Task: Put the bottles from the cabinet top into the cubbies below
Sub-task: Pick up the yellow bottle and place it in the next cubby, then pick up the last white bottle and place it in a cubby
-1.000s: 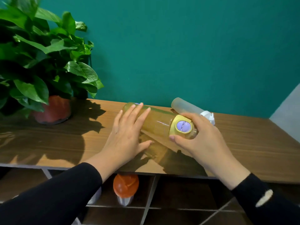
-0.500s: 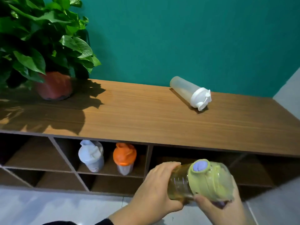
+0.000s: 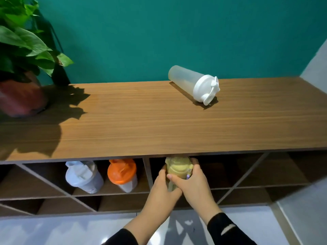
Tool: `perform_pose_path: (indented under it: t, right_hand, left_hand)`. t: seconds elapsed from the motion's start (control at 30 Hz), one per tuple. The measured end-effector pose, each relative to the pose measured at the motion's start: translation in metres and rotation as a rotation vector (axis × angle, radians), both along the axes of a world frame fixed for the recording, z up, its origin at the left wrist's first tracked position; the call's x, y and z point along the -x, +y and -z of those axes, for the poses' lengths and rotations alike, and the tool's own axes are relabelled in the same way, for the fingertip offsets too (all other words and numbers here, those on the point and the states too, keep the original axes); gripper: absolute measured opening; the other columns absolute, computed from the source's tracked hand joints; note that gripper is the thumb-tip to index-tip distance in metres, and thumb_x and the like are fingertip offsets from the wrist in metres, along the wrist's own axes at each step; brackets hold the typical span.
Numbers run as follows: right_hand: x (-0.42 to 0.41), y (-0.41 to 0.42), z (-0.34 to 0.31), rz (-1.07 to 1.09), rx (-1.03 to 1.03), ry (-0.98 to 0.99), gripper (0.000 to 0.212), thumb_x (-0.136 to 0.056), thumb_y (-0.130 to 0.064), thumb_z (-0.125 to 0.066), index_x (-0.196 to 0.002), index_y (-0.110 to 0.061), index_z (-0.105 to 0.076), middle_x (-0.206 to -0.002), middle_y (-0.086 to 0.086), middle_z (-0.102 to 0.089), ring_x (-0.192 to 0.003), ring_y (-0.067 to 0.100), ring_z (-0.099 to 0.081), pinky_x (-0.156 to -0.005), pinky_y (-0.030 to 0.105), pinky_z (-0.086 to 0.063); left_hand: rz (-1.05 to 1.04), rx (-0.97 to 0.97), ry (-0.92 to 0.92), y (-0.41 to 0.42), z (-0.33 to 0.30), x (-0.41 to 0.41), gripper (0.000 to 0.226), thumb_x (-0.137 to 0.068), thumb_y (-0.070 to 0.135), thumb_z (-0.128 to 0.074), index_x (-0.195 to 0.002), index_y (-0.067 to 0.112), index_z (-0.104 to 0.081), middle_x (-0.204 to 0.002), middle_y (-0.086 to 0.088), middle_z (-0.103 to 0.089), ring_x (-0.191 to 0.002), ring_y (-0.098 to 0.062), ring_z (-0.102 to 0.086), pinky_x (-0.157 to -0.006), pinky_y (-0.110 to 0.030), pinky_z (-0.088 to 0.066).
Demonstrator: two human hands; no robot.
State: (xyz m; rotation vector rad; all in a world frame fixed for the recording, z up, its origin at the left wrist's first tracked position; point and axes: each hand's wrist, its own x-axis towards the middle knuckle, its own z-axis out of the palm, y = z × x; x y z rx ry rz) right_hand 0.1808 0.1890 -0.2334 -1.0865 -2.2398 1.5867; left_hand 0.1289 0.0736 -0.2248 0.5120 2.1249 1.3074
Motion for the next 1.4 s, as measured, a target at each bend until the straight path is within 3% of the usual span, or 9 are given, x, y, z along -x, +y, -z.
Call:
perform_pose_path:
  t: [0.27, 0.5, 0.63, 0.7, 0.83, 0.93, 1.03, 1.17, 1.4]
  right_hand:
    - [0.029, 0.006, 0.003, -0.021, -0.11, -0.106, 0.054, -0.064, -0.054, -0.085, -0.093, -0.025, -0.05, -0.082, -0.005, -0.064, -0.072, 0.006, -0.065, -0.056, 0.018, -0.053]
    - [0.023, 0.008, -0.004, -0.095, -0.115, -0.189, 0.044, -0.073, -0.051, -0.08, -0.087, -0.024, -0.049, -0.083, -0.003, -0.06, -0.075, 0.008, -0.063, -0.058, 0.019, -0.051]
    - [0.004, 0.013, -0.006, -0.154, -0.09, -0.211, 0.075, -0.068, -0.058, -0.079, -0.127, -0.02, -0.052, -0.115, -0.003, -0.062, -0.105, 0.013, -0.063, -0.085, 0.027, -0.054]
    - [-0.02, 0.018, -0.016, -0.176, -0.152, -0.273, 0.082, -0.07, -0.069, -0.07, -0.137, -0.028, -0.049, -0.12, -0.008, -0.061, -0.106, 0.006, -0.06, -0.088, 0.021, -0.048]
    - [-0.072, 0.021, -0.048, -0.174, -0.51, 0.072, 0.069, -0.082, -0.081, -0.03, -0.076, -0.028, -0.074, -0.065, -0.01, -0.065, -0.067, -0.001, -0.064, -0.064, 0.016, -0.05]
    - [-0.06, 0.024, -0.073, -0.157, -0.685, 0.373, 0.042, -0.1, -0.047, -0.047, -0.075, -0.022, -0.07, -0.07, -0.013, -0.06, -0.073, 0.006, -0.061, -0.066, 0.023, -0.048]
    - [-0.015, 0.046, -0.107, -0.074, -0.623, 0.356, 0.021, -0.097, -0.041, -0.053, -0.1, -0.026, -0.067, -0.096, -0.017, -0.059, -0.096, 0.003, -0.059, -0.081, 0.022, -0.048]
    - [0.028, 0.093, -0.12, 0.116, -0.379, 0.193, 0.063, -0.087, -0.056, -0.062, -0.139, -0.024, -0.046, -0.135, -0.005, -0.051, -0.121, 0.013, -0.05, -0.095, 0.032, -0.045]
    - [0.096, 0.147, -0.128, 0.294, -0.049, 0.308, 0.123, -0.057, -0.068, -0.077, -0.155, -0.033, -0.011, -0.153, 0.007, -0.041, -0.133, 0.029, -0.046, -0.108, 0.053, -0.041]
  left_hand:
    - [-0.059, 0.08, -0.073, 0.006, 0.001, 0.012, 0.081, -0.088, 0.019, -0.071, -0.152, 0.025, -0.021, -0.103, 0.02, -0.055, -0.089, 0.004, -0.059, -0.066, -0.012, -0.048]
    - [-0.059, 0.144, -0.113, 0.008, -0.001, 0.011, 0.067, -0.093, 0.015, -0.062, -0.147, 0.026, -0.024, -0.107, 0.011, -0.059, -0.086, -0.002, -0.062, -0.057, -0.009, -0.044]
    - [-0.123, 0.163, -0.147, -0.001, -0.019, -0.001, 0.08, -0.096, 0.02, -0.061, -0.157, 0.027, -0.01, -0.145, 0.002, -0.05, -0.126, -0.015, -0.055, -0.095, -0.024, -0.05]
    - [-0.08, 0.177, -0.034, -0.02, -0.033, -0.01, 0.063, -0.096, 0.021, -0.06, -0.15, 0.037, -0.032, -0.141, 0.011, -0.057, -0.128, -0.01, -0.055, -0.108, -0.024, -0.04]
    - [0.098, 0.057, 0.347, -0.048, -0.075, -0.015, 0.037, -0.091, 0.025, -0.063, -0.096, 0.062, -0.061, -0.102, 0.042, -0.064, -0.101, 0.009, -0.064, -0.09, -0.01, -0.048]
    - [-0.01, -0.143, 0.589, -0.03, -0.101, 0.009, 0.034, -0.091, 0.01, -0.065, -0.106, 0.041, -0.063, -0.096, 0.024, -0.069, -0.099, 0.007, -0.062, -0.08, -0.005, -0.044]
    - [-0.05, -0.13, 0.689, 0.012, -0.12, 0.049, 0.028, -0.095, 0.014, -0.06, -0.12, 0.028, -0.063, -0.107, 0.017, -0.063, -0.1, 0.001, -0.06, -0.082, -0.011, -0.043]
    - [-0.015, 0.117, 0.71, 0.046, -0.114, 0.103, 0.037, -0.098, 0.027, -0.055, -0.135, 0.021, -0.057, -0.134, 0.004, -0.058, -0.123, -0.015, -0.054, -0.101, -0.027, -0.04]
    - [0.117, 0.455, 0.901, 0.062, -0.101, 0.118, 0.057, -0.099, 0.057, -0.034, -0.146, 0.027, -0.044, -0.159, -0.002, -0.036, -0.15, -0.02, -0.025, -0.124, -0.046, -0.014]
